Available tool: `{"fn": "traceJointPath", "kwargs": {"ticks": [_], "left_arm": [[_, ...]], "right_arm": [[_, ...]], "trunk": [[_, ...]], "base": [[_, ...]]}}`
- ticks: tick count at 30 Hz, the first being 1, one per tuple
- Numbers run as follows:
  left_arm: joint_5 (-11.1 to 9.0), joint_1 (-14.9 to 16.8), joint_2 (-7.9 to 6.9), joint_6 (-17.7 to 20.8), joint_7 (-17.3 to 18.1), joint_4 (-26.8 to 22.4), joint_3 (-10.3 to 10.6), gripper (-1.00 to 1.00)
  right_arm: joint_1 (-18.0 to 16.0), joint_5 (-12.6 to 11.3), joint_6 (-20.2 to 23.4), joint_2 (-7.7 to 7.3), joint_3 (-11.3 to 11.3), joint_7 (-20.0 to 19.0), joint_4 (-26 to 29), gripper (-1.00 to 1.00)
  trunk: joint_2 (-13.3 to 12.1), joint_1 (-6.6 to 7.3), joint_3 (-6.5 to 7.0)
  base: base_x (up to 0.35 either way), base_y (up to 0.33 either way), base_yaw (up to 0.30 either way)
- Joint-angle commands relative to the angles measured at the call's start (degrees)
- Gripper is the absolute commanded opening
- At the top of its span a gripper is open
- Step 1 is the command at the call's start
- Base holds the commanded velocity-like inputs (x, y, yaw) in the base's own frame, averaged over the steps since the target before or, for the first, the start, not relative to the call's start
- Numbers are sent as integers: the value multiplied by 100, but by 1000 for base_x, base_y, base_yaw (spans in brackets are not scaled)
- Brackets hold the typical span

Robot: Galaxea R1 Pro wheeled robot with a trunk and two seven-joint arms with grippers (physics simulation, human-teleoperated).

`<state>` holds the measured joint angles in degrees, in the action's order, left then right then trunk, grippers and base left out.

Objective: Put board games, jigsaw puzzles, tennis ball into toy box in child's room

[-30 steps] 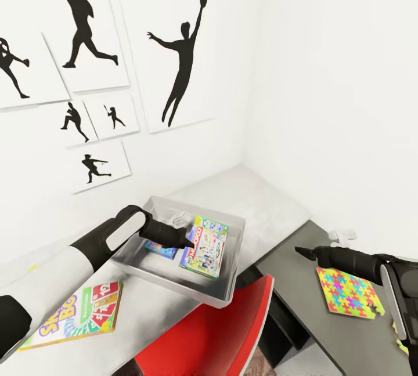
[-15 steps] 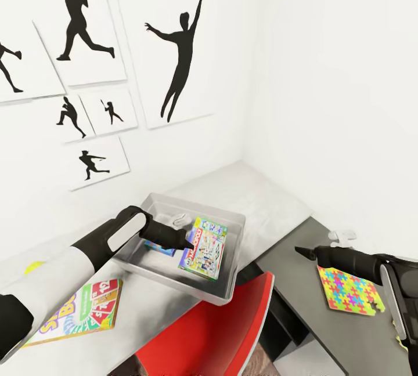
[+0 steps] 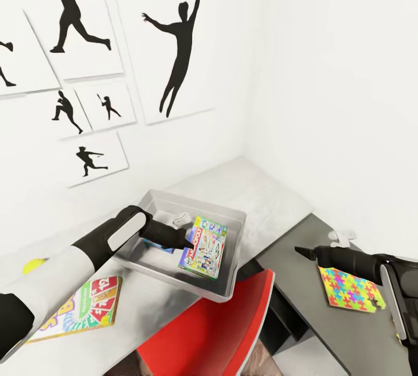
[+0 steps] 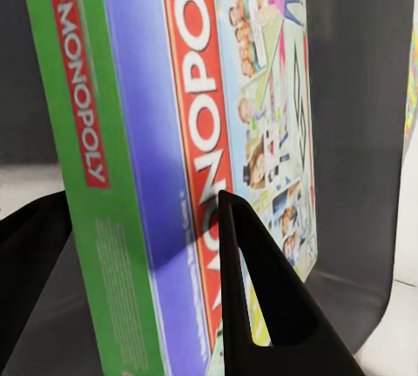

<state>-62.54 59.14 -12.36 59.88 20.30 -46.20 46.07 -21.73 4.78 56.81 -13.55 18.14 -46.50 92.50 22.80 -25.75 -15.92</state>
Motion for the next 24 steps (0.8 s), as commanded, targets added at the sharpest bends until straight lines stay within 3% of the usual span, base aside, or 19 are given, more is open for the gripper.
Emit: {"fn": "traceJointPath", "kwargs": {"ticks": [1, 24], "left_arm": [[48, 9, -5, -6, 53, -2, 18, -100], [46, 114, -3, -32, 53, 152, -23, -100]], "right_arm": [[-7, 50, 24, 0, 5, -53, 5, 100], [-7, 50, 18, -31, 29, -53, 5, 100]], "trunk": [[12, -3, -21], [12, -3, -232]], "base": [[0, 0, 0], [0, 0, 0]]}}
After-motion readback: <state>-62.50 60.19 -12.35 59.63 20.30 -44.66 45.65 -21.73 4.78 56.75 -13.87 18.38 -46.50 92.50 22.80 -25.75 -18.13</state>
